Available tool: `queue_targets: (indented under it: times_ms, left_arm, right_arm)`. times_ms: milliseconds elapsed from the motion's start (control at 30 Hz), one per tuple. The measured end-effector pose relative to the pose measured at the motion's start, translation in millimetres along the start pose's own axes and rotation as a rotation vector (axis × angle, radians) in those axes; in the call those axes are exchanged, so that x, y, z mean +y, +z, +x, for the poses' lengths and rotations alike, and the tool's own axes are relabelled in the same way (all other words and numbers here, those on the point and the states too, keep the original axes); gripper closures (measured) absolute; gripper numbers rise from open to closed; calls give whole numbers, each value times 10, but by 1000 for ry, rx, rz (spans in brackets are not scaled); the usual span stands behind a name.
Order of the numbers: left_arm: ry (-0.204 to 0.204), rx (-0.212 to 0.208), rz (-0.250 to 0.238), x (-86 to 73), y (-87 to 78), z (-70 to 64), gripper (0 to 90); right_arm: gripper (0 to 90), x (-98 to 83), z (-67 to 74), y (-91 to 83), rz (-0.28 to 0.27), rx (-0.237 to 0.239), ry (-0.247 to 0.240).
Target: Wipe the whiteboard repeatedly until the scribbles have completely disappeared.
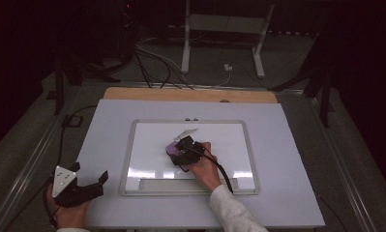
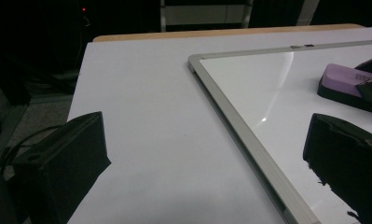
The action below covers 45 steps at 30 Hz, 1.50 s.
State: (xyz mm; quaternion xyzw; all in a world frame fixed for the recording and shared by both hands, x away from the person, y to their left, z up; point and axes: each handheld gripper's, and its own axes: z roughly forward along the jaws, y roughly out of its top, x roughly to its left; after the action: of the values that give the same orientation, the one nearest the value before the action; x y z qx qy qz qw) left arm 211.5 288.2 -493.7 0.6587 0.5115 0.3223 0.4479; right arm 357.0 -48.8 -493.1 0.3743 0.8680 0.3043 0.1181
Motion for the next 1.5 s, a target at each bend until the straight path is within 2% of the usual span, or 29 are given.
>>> queue_targets:
  times_ms: [33,100,333,467,633,833,1133,1233,1367,1500]
  left_arm:
    - [0,0,0,0,-2,2,6]
    - [-3,1,1,-1,-2,6,6]
    - [-2,2,-1,-1,-7,7,6]
    - [1,0,1,0,0,-1,6]
    - [-2,1,2,-3,-5,4,6]
    - [-3,2,2,-5,-8,4,6]
    - [-5,1,2,-9,-4,14,6]
    - [-9,2,4,-17,-5,25,6]
    - [-11,3,2,-13,-2,21,6]
    - [-6,1,5,-10,1,11,6]
  right_arm:
    - [413,5,-18,4,1,9,6]
    - [414,8,-89,5,1,-15,22]
    - [413,-71,-557,-74,4,-135,177]
    - [413,-163,-732,-154,-1,-165,239]
    - [412,-212,-796,-197,2,-165,241]
    - [411,-217,-796,-200,5,-168,221]
    - [401,-232,-817,-212,3,-167,225]
    - [343,-234,-823,-221,-6,-143,233]
    - [261,-221,-796,-284,-44,-143,214]
    - [195,-208,-744,-379,-88,-122,184]
